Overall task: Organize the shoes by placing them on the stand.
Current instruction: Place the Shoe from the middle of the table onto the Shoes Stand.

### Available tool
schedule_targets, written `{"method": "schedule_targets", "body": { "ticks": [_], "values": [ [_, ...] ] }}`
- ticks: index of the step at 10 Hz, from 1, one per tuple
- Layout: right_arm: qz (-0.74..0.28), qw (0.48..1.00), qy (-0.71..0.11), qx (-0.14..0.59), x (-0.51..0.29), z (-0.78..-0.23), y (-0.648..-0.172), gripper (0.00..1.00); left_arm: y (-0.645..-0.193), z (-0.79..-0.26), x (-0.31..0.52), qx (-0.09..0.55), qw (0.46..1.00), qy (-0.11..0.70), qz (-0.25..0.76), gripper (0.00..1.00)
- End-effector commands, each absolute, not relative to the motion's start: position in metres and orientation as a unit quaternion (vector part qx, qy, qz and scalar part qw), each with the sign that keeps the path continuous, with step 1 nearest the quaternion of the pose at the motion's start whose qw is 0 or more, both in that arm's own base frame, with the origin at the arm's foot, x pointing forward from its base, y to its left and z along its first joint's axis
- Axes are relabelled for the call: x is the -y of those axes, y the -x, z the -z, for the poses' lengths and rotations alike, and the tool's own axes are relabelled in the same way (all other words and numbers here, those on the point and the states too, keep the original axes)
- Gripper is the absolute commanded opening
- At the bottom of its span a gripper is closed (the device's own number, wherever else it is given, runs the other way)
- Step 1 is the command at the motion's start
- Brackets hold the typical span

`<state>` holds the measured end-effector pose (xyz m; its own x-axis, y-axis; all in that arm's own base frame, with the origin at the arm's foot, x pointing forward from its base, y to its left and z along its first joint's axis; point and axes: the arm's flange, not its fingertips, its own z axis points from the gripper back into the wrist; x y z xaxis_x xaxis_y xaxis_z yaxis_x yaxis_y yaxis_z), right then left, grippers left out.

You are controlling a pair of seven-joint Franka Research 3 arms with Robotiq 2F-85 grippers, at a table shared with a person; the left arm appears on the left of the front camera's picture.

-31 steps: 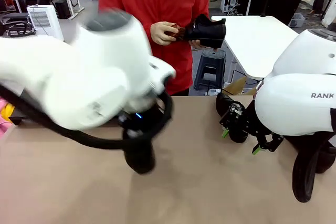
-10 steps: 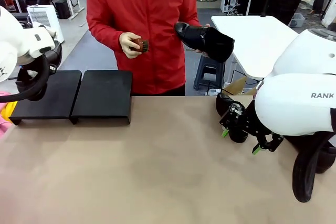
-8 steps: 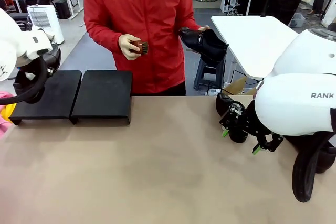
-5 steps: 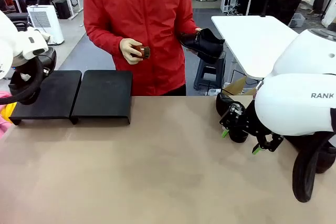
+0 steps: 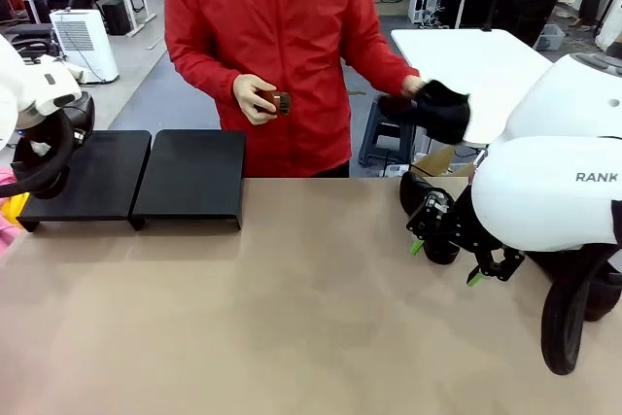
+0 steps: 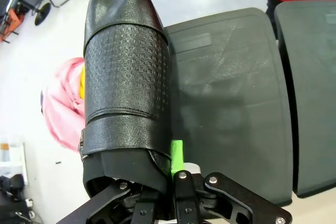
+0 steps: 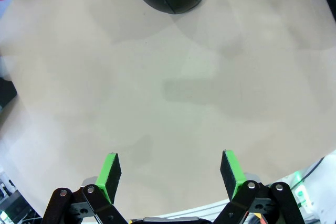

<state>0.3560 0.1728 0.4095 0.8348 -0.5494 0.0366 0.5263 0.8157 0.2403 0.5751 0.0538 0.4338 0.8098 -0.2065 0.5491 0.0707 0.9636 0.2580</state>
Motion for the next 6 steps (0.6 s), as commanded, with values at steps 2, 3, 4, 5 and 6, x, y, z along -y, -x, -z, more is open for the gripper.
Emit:
{"method": "schedule_targets", "body": {
  "ticks": [2,3,4,5,6],
  "values": [
    [0.273,0.954,-0.115,0.056,-0.172,-0.410,-0.357,1.00,-0.578,-0.427,-0.053,0.333,0.931,-0.135,0.058,0.00],
    [0.273,0.954,-0.115,0.056,-0.172,-0.410,-0.357,1.00,-0.578,-0.422,-0.052,0.332,0.932,-0.133,0.055,0.00],
    [0.273,0.954,-0.115,0.056,-0.172,-0.410,-0.357,1.00,-0.579,-0.418,-0.051,0.330,0.933,-0.133,0.056,0.00],
    [0.273,0.954,-0.115,0.056,-0.172,-0.410,-0.357,1.00,-0.578,-0.417,-0.050,0.328,0.934,-0.133,0.051,0.00],
    [0.273,0.954,-0.115,0.056,-0.172,-0.410,-0.357,1.00,-0.578,-0.416,-0.051,0.328,0.935,-0.130,0.041,0.00]
  ]
}}
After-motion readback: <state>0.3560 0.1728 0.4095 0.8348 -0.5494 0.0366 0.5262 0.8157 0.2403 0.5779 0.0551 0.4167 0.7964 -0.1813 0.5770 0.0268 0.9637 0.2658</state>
